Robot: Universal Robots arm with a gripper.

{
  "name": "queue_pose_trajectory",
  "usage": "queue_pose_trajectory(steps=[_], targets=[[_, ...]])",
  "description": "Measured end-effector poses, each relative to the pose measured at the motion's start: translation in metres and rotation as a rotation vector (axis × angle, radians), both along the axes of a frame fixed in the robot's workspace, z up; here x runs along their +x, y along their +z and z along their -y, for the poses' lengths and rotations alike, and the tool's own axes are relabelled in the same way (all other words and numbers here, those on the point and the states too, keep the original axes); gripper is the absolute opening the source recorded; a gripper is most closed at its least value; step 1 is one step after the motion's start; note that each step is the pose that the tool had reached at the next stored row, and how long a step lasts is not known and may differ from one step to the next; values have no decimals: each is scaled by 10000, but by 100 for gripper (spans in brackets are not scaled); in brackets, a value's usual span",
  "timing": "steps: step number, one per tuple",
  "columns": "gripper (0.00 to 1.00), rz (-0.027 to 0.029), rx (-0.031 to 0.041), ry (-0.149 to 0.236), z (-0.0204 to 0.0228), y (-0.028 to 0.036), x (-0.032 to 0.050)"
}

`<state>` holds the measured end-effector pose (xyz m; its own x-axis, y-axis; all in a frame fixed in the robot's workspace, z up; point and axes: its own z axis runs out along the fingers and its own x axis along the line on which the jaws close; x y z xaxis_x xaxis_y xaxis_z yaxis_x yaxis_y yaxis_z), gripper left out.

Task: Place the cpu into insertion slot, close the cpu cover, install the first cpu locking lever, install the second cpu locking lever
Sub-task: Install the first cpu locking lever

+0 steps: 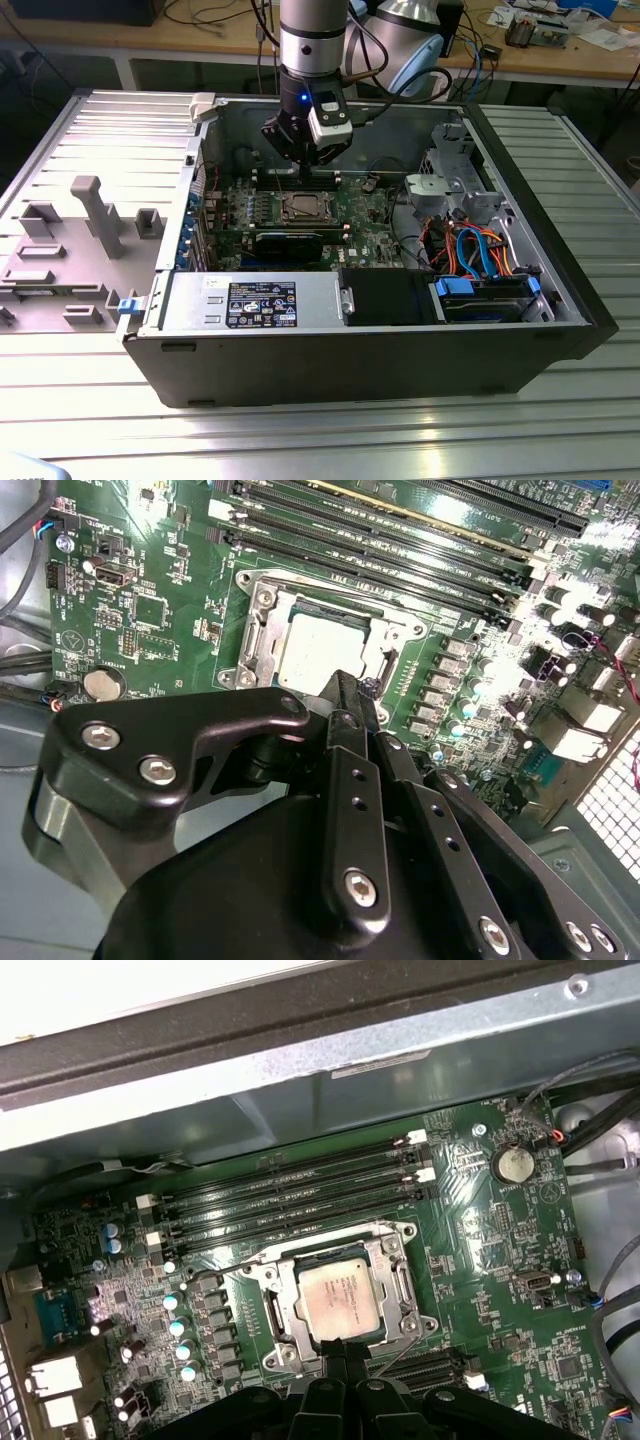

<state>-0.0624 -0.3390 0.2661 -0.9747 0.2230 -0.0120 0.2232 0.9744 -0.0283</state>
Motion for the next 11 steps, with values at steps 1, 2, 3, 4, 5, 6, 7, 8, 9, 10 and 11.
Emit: queue_pose_trajectory(steps=[1,2,3,4,5,6,7,8,9,10,11], targets=[[11,0,0,7,0,0,0],[11,0,0,15,0,0,0],[11,0,0,25,0,0,0],[11,0,0,33,0,0,0],[11,1,0,42,0,0,0],[11,0,0,49,0,0,0],[11,1,0,55,0,0,0],[11,0,0,61,0,0,0],[11,0,0,66,0,0,0],[11,0,0,70,0,0,0],[11,0,0,74,0,0,0]])
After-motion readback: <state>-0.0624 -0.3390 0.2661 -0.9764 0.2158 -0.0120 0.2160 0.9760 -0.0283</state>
